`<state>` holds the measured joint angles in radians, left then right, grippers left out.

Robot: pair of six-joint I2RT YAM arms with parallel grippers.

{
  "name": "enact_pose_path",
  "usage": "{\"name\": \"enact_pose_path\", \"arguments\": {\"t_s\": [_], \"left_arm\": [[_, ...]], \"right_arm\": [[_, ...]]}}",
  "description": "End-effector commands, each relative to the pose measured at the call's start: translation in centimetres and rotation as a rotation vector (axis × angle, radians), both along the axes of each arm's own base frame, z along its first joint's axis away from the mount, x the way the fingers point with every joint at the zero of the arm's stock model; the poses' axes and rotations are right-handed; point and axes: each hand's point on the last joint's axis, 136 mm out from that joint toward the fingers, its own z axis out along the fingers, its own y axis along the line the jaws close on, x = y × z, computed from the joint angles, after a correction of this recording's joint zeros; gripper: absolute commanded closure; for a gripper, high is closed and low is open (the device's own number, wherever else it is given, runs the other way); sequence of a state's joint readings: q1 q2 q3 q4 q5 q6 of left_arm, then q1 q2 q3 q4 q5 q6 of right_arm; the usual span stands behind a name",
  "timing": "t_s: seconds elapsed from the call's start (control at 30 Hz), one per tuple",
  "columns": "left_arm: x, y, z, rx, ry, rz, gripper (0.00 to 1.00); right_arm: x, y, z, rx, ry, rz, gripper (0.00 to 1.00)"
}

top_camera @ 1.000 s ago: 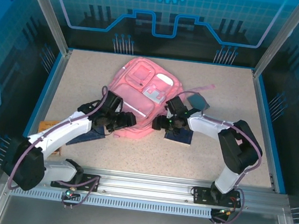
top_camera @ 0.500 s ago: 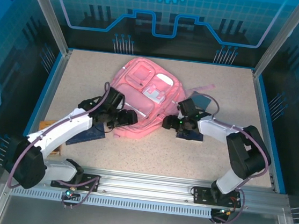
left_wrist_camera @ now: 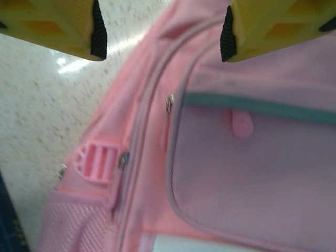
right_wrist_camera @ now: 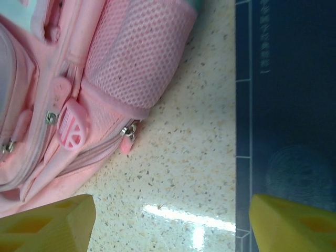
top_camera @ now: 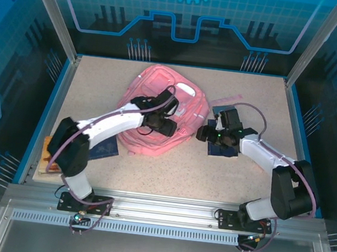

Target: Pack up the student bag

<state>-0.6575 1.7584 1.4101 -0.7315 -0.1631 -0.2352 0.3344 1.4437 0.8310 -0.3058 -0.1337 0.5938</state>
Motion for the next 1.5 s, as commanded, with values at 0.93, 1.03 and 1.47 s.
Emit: {"name": "enact_pose_path", "arguments": {"t_s": [0.93,1.03,1.47], "left_arm": [[6.8,-2.9,3.6,0.177,-0.095,-0.056,1.00],[7.1,-3.1,6.8,0.137,-0.155,-0.065,1.00],[8.4,-2.2,15.2,0.024,-0.314,-0.055,1.00]], "right_arm": [[0.8,1.9,-0.1,0.074,-0.195,0.171,0.35],[0.7,2.2,0.8,0.078,-0.249,0.260,0.35],[2.1,1.0,4.8,0.168,-0.366,0.326,0.52]]}}
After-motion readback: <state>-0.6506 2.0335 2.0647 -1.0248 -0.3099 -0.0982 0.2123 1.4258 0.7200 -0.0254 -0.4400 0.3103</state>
